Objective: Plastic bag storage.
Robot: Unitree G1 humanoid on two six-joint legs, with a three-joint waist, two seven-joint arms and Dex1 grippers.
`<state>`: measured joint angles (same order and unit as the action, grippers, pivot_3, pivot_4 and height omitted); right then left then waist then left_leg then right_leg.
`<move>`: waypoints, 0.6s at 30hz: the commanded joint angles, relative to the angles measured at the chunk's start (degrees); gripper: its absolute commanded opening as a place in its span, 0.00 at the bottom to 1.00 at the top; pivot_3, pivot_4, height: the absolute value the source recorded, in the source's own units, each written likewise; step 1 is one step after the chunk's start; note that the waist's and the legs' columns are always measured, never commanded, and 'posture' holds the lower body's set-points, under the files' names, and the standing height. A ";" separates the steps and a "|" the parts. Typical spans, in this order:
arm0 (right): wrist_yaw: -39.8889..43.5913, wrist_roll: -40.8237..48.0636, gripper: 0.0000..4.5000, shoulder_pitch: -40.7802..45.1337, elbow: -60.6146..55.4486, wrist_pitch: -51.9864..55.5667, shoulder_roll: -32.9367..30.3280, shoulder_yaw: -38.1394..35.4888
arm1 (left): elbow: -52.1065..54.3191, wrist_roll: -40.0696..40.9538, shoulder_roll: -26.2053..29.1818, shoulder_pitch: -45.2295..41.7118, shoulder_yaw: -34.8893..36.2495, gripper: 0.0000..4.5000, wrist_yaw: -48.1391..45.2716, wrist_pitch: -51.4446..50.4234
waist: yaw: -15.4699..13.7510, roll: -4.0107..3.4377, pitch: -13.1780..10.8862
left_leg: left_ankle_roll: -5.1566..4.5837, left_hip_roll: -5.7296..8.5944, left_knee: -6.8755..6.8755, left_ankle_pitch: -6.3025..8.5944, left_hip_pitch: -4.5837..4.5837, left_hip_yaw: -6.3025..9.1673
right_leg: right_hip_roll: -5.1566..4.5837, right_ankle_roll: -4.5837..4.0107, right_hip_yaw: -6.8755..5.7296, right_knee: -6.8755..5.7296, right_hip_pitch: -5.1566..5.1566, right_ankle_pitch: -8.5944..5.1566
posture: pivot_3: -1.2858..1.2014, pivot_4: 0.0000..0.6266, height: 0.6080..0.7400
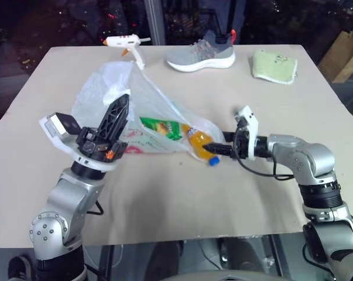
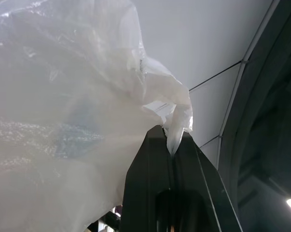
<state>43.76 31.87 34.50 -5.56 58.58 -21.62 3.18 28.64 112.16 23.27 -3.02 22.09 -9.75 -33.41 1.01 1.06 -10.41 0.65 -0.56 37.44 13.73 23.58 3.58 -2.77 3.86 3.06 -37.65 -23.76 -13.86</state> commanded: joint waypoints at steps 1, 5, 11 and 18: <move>-0.94 1.52 0.38 1.27 -0.62 -0.43 0.13 -2.39 | 1.06 0.83 0.70 0.60 1.15 0.00 -1.17 -0.27 | -0.05 0.00 0.00 | 0.00 0.00 0.00 0.00 0.01 0.01 | 0.00 0.00 -0.01 0.01 0.00 0.00 | 0.52 0.24 1.00; -1.62 1.93 0.02 1.49 -0.21 -0.48 0.05 -3.42 | 0.77 0.83 0.96 1.01 1.23 0.00 -1.60 -0.35 | -0.07 0.00 0.00 | 0.00 0.00 0.00 0.00 0.01 0.01 | 0.00 0.00 -0.01 0.00 0.00 0.00 | 0.52 0.24 1.00; -7.73 16.21 0.02 6.95 3.73 5.99 7.25 -18.89 | 0.71 -0.52 1.96 -2.79 -0.30 0.00 -0.14 0.58 | -0.04 -0.02 -0.01 | 0.00 -0.01 0.00 0.00 0.01 0.00 | 0.01 0.00 0.00 -0.01 -0.01 0.00 | 0.52 0.24 1.00; -26.19 35.96 0.02 24.21 18.76 3.42 10.93 -40.63 | -2.65 -3.81 0.84 -21.77 -3.24 0.00 5.83 5.18 | -0.42 -0.01 -0.06 | 0.02 0.05 0.12 -0.03 0.12 0.15 | -0.01 0.00 -0.13 -0.03 0.02 0.02 | 0.52 0.24 1.00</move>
<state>21.51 62.02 55.62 11.31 65.03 -9.76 -31.76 26.65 109.61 24.35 -22.40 18.66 -5.15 -30.26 0.59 1.05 -10.47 0.67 -0.50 37.55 13.70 23.70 3.74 -2.79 3.86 2.92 -37.65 -23.74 -13.84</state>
